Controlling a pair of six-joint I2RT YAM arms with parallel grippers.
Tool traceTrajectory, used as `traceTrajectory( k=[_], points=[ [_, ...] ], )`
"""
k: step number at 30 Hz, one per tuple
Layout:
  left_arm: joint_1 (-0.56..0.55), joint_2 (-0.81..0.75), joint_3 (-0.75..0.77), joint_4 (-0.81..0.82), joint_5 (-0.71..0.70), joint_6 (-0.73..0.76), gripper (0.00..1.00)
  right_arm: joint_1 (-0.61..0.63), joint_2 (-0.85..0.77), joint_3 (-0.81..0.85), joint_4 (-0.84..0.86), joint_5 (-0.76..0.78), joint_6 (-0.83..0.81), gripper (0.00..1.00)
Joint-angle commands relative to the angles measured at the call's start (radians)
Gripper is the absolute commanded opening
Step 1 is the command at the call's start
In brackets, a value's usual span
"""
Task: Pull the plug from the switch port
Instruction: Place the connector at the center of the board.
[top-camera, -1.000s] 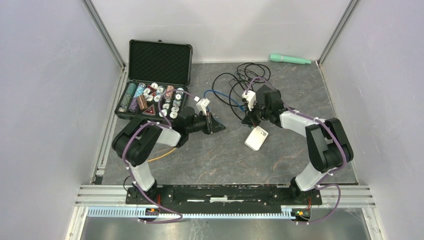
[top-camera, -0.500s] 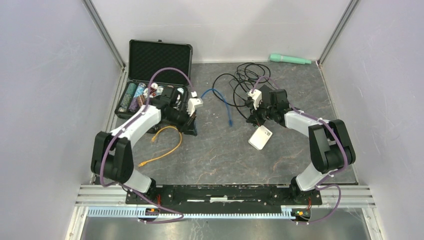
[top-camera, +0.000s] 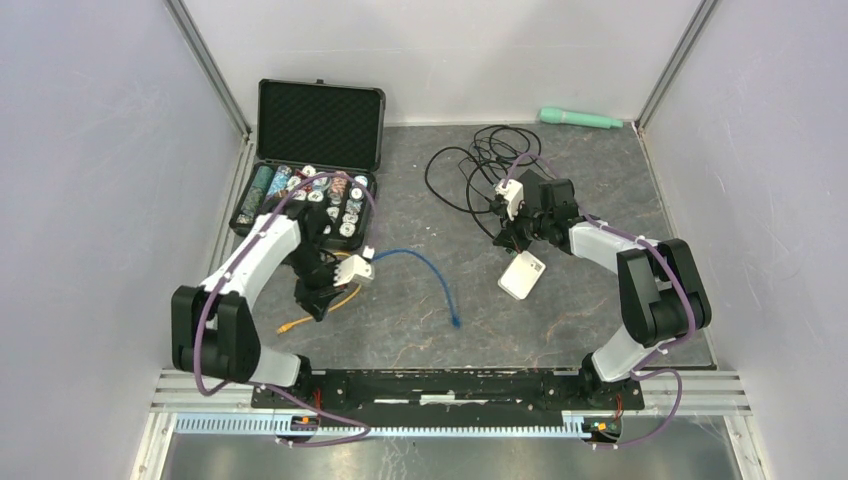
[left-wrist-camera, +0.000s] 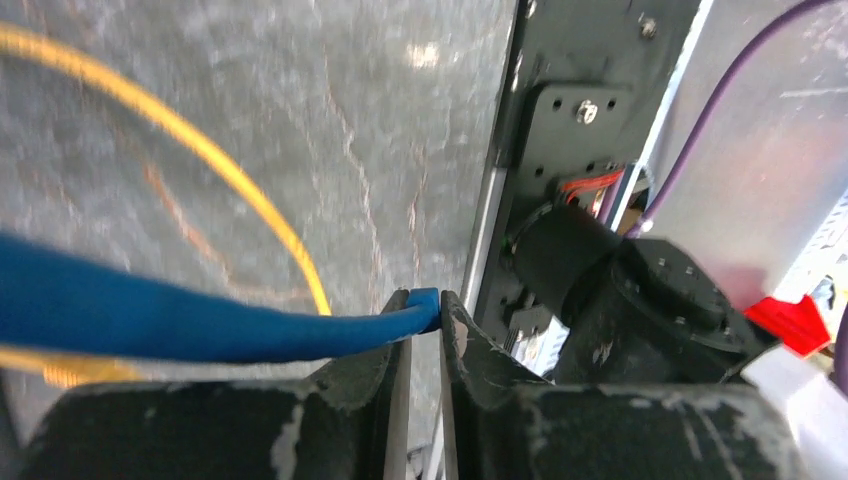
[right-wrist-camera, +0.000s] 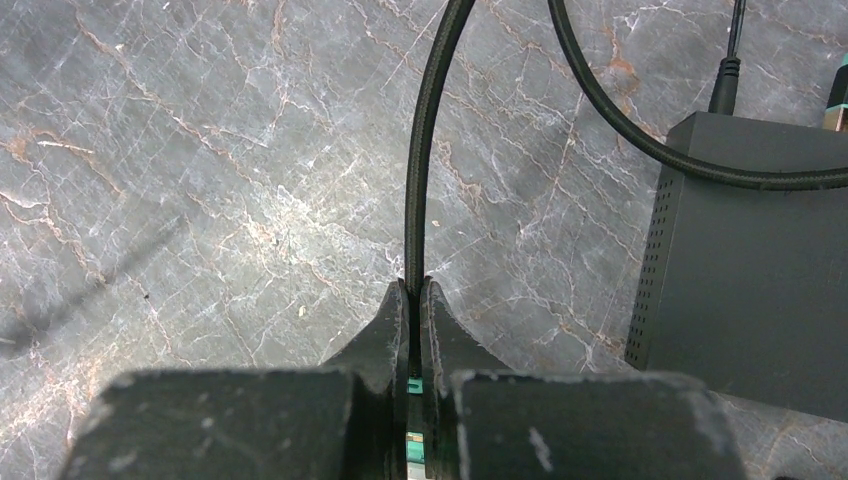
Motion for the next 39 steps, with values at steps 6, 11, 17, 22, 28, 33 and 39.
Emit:
traceTrajectory(
  k=[6,11,17,22,28,33,39],
  points=[
    [0.295,-0.025,-0.010,-0.160,-0.237,0.171,0.03,-0.009,-0.005,-0.009,0.008,-0.013,-0.025,0.00],
    [0.505,0.146,0.034,-0.158,-0.270,0.184,0.07,-0.009,0.007,-0.003,0.007,-0.016,-0.031,0.00],
    [0.572,0.312,0.147,-0.121,-0.208,0.081,0.06,-0.010,0.024,0.001,-0.003,-0.024,-0.039,0.00],
    [0.610,0.392,0.176,-0.070,-0.201,0.017,0.07,-0.009,0.025,0.001,-0.004,-0.021,-0.044,0.00],
    [0.616,0.428,0.157,0.028,-0.171,-0.043,0.23,-0.009,0.032,0.006,-0.006,-0.027,-0.044,0.00],
    [0.616,0.405,0.157,0.097,-0.152,-0.067,0.41,-0.009,0.031,0.003,-0.004,-0.029,-0.040,0.00],
    [0.617,0.350,0.185,0.141,-0.167,-0.089,0.49,-0.009,0.025,-0.001,0.005,-0.037,-0.028,0.00]
  ],
)
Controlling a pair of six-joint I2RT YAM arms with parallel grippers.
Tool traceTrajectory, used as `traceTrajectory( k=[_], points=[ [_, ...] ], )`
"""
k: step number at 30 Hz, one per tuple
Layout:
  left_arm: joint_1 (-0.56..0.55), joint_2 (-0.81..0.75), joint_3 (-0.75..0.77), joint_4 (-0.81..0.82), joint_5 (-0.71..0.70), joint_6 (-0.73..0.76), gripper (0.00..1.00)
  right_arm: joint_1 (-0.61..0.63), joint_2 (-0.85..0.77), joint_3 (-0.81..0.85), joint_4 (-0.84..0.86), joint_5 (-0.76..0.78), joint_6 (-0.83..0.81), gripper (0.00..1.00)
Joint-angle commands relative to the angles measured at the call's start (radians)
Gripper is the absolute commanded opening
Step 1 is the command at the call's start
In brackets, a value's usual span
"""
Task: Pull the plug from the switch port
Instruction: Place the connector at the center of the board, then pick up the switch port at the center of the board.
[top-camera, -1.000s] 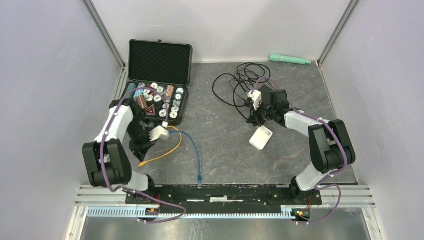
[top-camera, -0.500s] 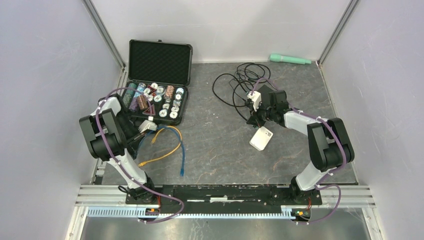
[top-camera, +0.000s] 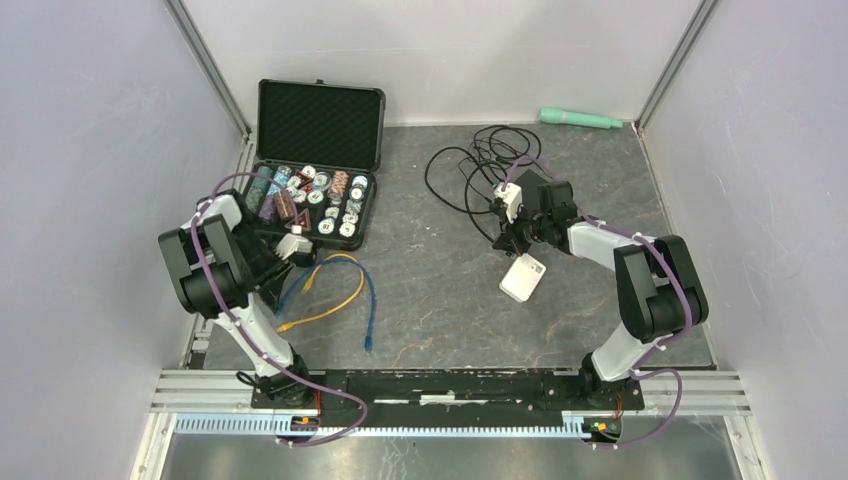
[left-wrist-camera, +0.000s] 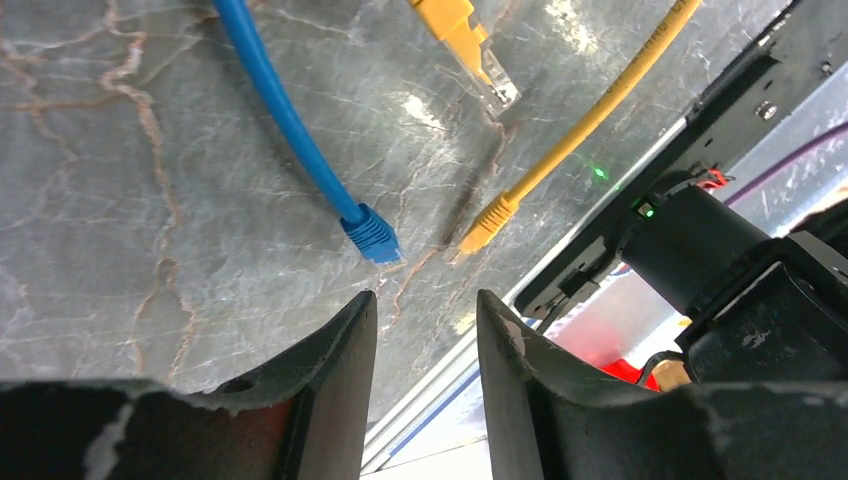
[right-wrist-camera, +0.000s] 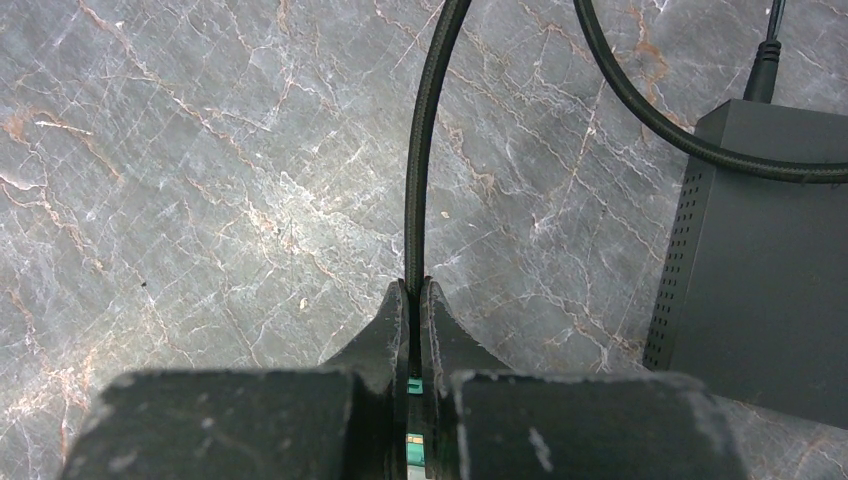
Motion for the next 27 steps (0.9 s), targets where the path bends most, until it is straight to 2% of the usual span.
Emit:
traceTrajectory(
  k=[1,5,8,11,13,16,19,22,26,27],
  points=[
    [0.004,-0.085,0.040,0.053,0.021,-0.063,0.49,-0.005,-0.003,0.002,0.016,-0.017,0.003,0.00],
    [0.005,-0.177,0.053,0.110,0.063,-0.080,0.54,-0.003,-0.010,-0.003,0.023,-0.017,0.006,0.00],
    [0.003,-0.272,0.063,0.146,0.165,-0.098,0.61,0.000,-0.011,-0.001,0.024,-0.018,0.006,0.00],
    [-0.008,-0.375,0.061,0.152,0.323,-0.126,0.76,0.016,-0.013,0.002,0.024,-0.008,0.002,0.00],
    [-0.035,-0.428,0.046,0.167,0.430,-0.167,0.99,0.034,-0.014,0.002,0.026,0.001,0.000,0.00],
    [-0.063,-0.493,0.005,0.288,0.610,-0.364,1.00,0.076,-0.002,0.006,0.028,0.028,0.000,0.00],
    [-0.107,-0.519,-0.043,0.384,0.792,-0.464,1.00,0.126,0.023,0.030,0.008,0.068,-0.015,0.00],
    [-0.208,-0.531,-0.094,0.513,0.847,-0.579,1.00,0.179,0.054,0.057,-0.007,0.111,-0.028,0.01],
    [-0.347,-0.584,-0.255,0.914,0.831,-0.936,1.00,0.227,0.095,0.097,-0.031,0.145,-0.038,0.09],
    [-0.373,-0.601,-0.297,1.008,0.823,-0.979,1.00,0.230,0.101,0.109,-0.037,0.143,-0.037,0.14]
  ],
)
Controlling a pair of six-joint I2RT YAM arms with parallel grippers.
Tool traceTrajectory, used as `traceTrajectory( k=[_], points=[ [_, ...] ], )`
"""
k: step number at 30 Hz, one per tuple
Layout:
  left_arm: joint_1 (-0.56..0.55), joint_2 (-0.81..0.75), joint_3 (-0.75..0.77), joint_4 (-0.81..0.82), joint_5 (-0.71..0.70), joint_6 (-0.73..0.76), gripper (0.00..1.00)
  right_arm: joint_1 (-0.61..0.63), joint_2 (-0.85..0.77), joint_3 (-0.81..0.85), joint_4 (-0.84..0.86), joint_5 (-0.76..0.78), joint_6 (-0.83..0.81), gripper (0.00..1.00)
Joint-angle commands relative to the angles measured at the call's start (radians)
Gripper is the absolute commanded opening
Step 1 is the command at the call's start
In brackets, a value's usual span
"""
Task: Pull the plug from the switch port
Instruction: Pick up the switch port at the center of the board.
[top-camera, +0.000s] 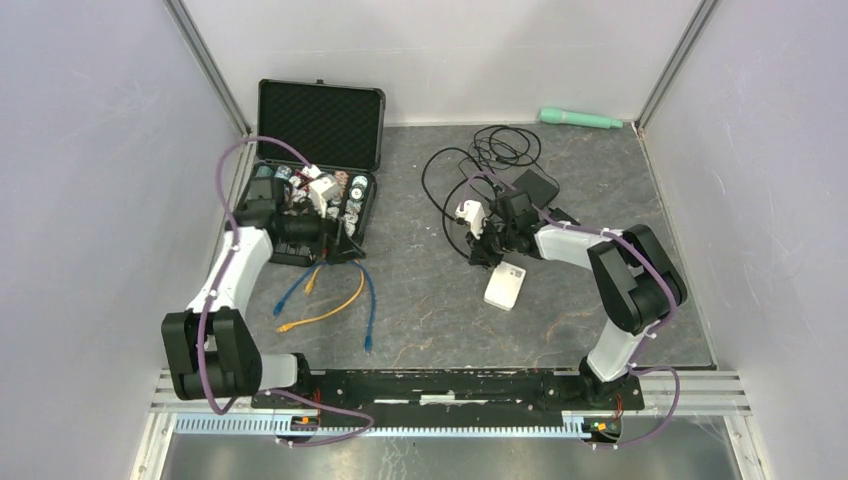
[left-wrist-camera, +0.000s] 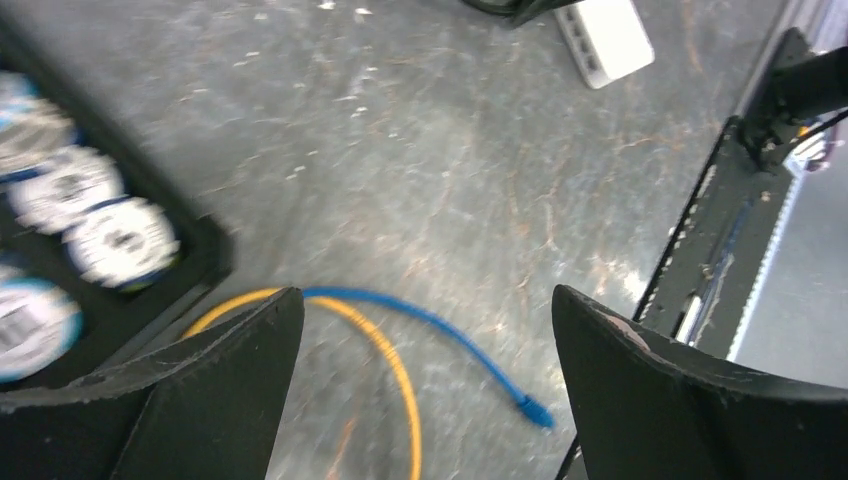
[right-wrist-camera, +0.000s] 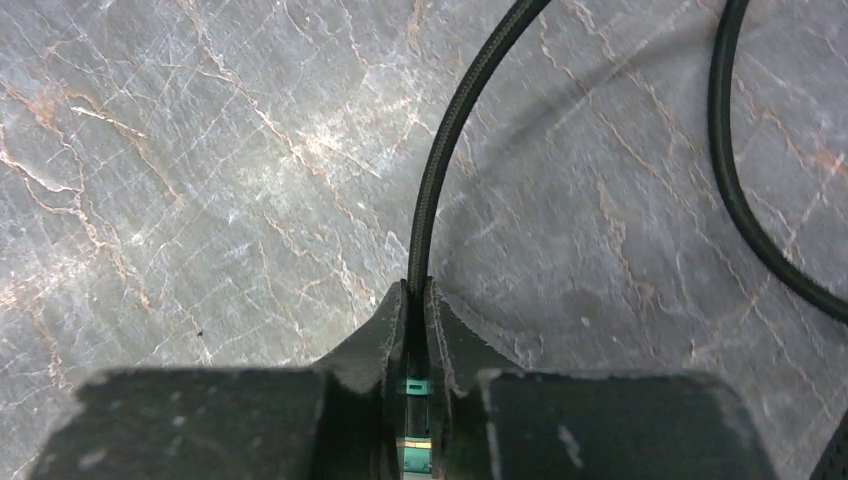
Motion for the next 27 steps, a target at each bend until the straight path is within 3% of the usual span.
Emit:
traceTrajectory(
  k=[1,4,7,9,10,21,27],
  points=[
    [-0.148,-0.083,-0.151,0.478,0.059,-0.397,1.00,0.023,0.030,0.076,-0.020,0.033,-0.020,0.19],
    [-0.252,-0.078,-0.165,0.540,0.003,-0.427,1.00,0.023,0.011,0.092,-0.044,0.050,-0.034,0.36],
    [-0.292,-0.043,-0.176,0.630,-0.009,-0.509,1.00,0.023,-0.029,0.096,-0.073,0.070,-0.066,0.64],
    [-0.311,-0.014,-0.176,0.670,-0.014,-0.543,1.00,0.022,-0.060,0.100,-0.096,0.069,-0.088,0.89],
    [-0.321,0.003,-0.175,0.686,-0.020,-0.551,1.00,0.022,-0.075,0.100,-0.111,0.068,-0.099,0.95],
    [-0.467,0.109,-0.197,0.856,-0.101,-0.646,1.00,0.022,-0.320,-0.095,-0.190,0.227,-0.134,0.98],
    [-0.479,0.143,-0.205,0.919,-0.131,-0.685,1.00,0.022,-0.356,-0.137,-0.210,0.187,-0.123,0.98]
  ],
)
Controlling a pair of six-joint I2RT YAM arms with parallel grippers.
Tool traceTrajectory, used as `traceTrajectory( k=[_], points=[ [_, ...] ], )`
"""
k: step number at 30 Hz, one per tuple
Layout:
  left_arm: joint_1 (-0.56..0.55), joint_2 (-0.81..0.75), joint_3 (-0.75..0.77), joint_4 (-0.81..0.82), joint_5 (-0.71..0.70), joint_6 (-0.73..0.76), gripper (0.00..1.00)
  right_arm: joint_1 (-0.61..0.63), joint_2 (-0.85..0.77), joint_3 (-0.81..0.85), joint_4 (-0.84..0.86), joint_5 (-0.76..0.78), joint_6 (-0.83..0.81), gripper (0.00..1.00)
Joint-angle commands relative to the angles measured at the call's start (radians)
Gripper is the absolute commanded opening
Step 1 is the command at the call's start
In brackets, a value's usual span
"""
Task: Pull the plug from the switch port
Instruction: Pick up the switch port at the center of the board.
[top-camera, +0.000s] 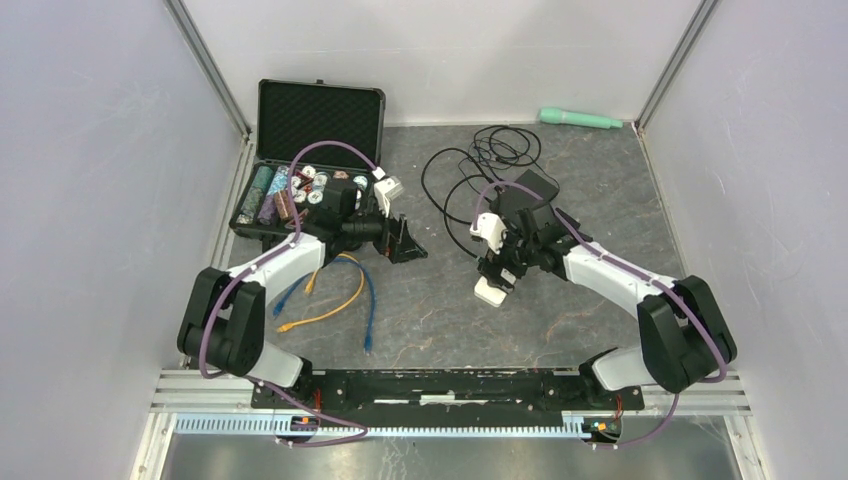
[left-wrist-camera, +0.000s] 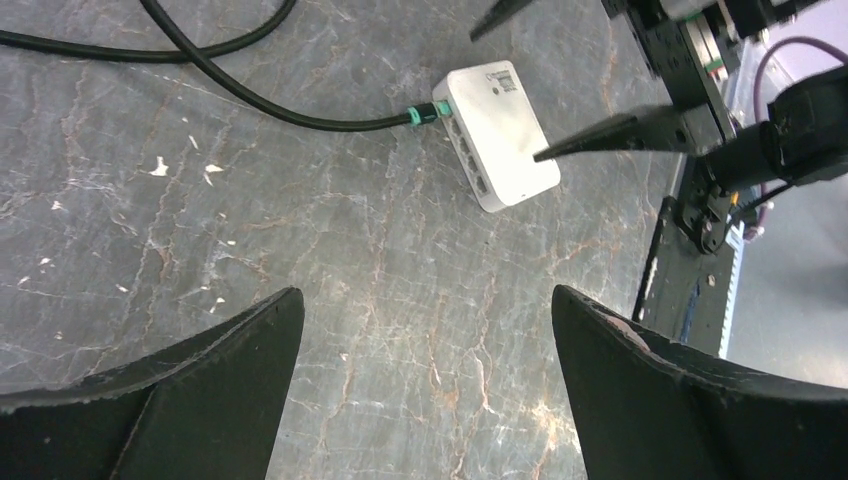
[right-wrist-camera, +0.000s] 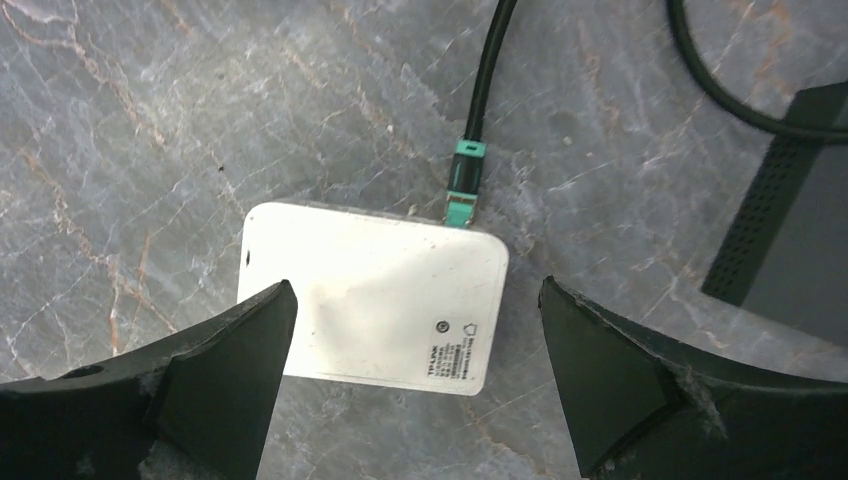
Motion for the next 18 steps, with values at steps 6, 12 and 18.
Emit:
traceTrajectory(
  k=[6,12,18],
  points=[
    [-0.015,0.053,-0.073,0.240,-0.054,-0.170,1.00,0.016,0.022,0.010,0.075,-0.025,0.010,0.94],
    [-0.027,0.148,-0.128,0.385,-0.023,-0.349,0.98,0.019,0.127,0.078,0.156,0.028,0.110,0.89],
    [-0.037,0.177,-0.145,0.468,-0.047,-0.436,0.96,0.020,0.212,0.125,0.192,0.027,0.116,0.76]
  ],
)
